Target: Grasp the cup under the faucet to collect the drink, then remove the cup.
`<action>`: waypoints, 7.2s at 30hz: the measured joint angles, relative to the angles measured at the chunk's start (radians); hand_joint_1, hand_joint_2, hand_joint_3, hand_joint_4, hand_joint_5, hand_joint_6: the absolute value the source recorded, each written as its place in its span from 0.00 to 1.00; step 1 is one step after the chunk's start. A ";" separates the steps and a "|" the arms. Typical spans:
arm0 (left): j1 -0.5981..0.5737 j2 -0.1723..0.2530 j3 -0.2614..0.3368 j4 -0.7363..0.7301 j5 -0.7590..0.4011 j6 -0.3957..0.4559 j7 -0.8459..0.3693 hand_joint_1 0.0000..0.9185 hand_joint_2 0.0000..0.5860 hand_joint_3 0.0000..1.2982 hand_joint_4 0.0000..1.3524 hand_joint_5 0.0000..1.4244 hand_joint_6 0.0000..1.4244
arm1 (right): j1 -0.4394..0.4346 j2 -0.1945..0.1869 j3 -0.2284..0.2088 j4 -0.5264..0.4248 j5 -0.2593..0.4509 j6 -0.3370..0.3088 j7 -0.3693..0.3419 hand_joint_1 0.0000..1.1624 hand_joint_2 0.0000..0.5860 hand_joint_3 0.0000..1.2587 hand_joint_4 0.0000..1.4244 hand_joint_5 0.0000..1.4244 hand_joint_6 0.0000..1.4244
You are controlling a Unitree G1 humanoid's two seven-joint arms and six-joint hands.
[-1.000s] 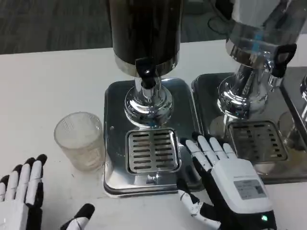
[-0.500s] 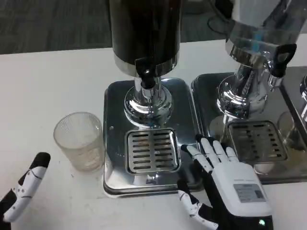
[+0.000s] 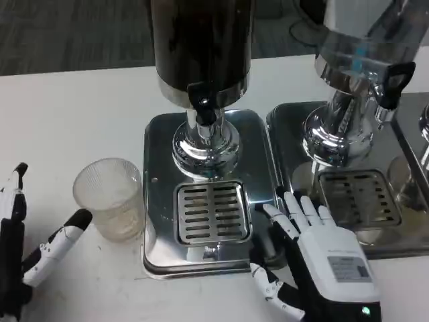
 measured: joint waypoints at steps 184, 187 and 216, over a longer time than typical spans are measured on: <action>-0.409 -0.078 -0.463 0.474 0.273 -0.108 0.508 0.00 0.00 0.01 0.00 0.22 0.24 | 0.021 -0.020 -0.020 -0.047 0.062 0.026 0.030 0.19 0.79 0.21 0.01 0.00 0.07; -0.330 -0.040 -0.429 0.378 0.268 -0.103 0.497 0.00 0.00 0.00 0.00 0.20 0.16 | 0.016 -0.022 -0.019 -0.046 0.061 0.016 0.027 0.19 0.79 0.19 0.01 0.00 0.07; -0.085 0.193 -0.188 -0.043 0.111 -0.314 0.284 0.00 0.16 0.00 0.00 0.00 0.00 | -0.021 -0.054 0.004 0.014 -0.025 0.000 -0.049 0.23 0.81 0.00 0.00 0.00 0.03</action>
